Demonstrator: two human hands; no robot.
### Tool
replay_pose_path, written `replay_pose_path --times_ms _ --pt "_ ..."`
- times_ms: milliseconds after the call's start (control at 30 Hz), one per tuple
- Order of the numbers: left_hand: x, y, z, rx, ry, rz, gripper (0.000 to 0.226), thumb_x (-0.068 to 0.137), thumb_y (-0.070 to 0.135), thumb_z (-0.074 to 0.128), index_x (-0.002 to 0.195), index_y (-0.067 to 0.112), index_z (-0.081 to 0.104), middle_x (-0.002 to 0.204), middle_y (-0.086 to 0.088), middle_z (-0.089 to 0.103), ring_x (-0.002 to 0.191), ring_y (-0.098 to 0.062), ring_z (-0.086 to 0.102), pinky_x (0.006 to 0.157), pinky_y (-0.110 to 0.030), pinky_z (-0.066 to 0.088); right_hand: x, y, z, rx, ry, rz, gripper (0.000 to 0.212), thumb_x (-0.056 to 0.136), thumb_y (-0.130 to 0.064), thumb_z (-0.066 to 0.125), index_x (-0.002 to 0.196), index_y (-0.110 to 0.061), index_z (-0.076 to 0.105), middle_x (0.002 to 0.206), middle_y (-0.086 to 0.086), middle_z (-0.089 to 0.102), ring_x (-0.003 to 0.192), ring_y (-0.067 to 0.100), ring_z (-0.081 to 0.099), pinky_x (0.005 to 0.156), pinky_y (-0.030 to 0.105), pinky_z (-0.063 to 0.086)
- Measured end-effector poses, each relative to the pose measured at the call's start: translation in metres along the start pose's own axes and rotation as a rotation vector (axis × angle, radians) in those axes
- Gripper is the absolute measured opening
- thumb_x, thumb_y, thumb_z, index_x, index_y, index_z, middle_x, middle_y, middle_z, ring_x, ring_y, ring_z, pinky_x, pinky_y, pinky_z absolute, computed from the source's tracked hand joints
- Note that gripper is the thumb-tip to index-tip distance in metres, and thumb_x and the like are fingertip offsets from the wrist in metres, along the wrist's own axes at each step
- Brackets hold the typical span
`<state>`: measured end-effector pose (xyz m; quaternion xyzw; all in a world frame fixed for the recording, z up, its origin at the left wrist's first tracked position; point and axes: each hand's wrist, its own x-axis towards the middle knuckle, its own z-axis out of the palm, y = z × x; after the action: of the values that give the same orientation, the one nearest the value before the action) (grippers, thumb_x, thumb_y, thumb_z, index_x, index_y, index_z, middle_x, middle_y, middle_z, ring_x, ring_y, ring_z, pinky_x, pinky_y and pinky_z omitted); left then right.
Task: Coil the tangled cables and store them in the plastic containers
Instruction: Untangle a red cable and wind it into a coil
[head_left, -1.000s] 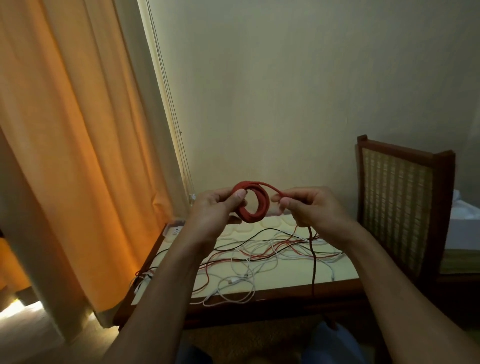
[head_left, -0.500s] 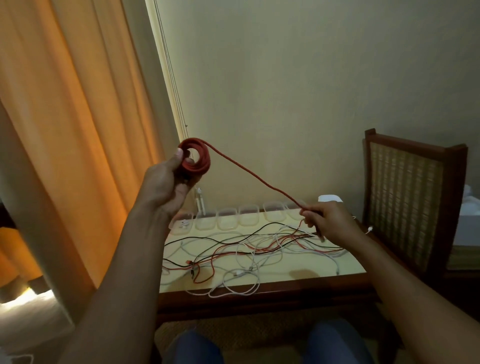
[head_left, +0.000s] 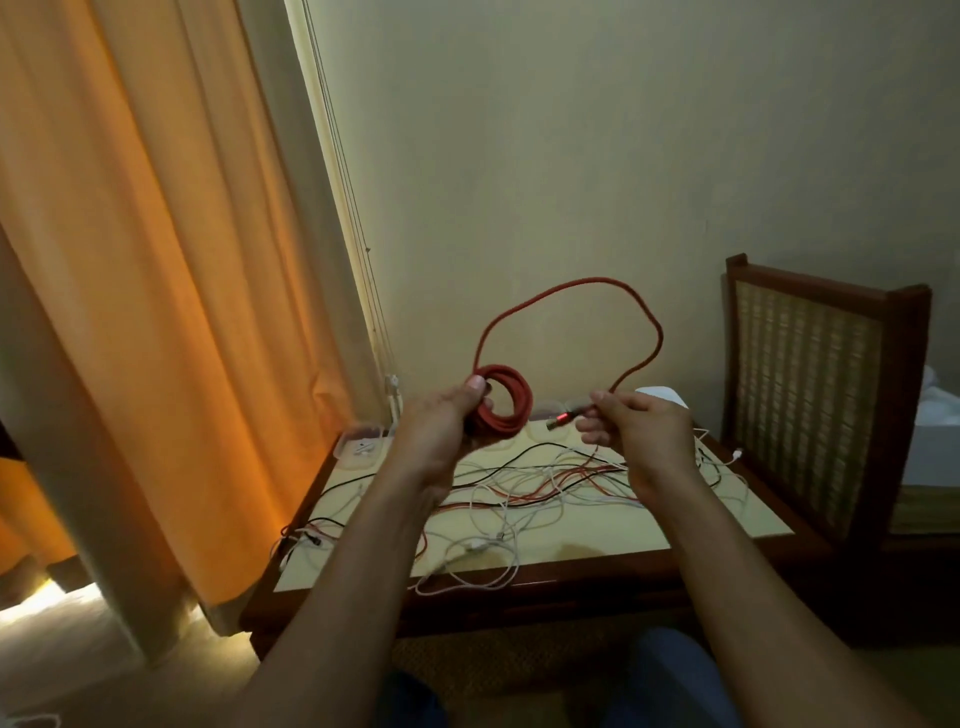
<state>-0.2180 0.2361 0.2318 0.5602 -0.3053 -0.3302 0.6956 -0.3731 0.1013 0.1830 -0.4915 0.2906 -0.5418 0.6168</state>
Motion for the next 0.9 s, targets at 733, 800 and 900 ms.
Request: replay_pose_path --times_ms 733,800,900 --pt "-0.042 -0.046 0.000 -0.175 -0.192 -0.107 0.029 0.102 0.018 0.058 0.117 -0.005 0.069 0.094 -0.015 0.068 0.089 -0.023 0.073 0.082 -0.037 0.061 -0.067 0.020 0.004 0.355 -0.026 0.229 0.022 0.093 -0.012 0.069 0.106 0.005 0.068 0.089 0.015 0.072 0.050 0.009 0.039 0.043 0.017 0.033" --pt "-0.044 -0.046 -0.001 -0.200 -0.194 -0.105 0.031 0.102 0.018 0.058 0.119 -0.006 0.069 0.102 -0.023 0.067 0.098 -0.029 0.072 0.082 -0.037 0.061 -0.070 0.014 0.005 0.367 -0.051 0.251 0.021 0.093 -0.013 0.068 0.106 0.004 0.068 0.090 0.015 0.071 0.049 0.008 0.037 0.042 0.017 0.031" --pt "-0.050 -0.045 -0.002 -0.234 -0.257 -0.114 0.031 0.103 0.019 0.057 0.118 -0.005 0.071 0.120 -0.028 0.069 0.114 -0.037 0.069 0.089 -0.041 0.061 -0.073 0.006 0.005 0.442 -0.092 0.285 0.022 0.091 -0.015 0.070 0.105 0.000 0.067 0.088 0.012 0.069 0.048 0.006 0.035 0.041 0.016 0.027"
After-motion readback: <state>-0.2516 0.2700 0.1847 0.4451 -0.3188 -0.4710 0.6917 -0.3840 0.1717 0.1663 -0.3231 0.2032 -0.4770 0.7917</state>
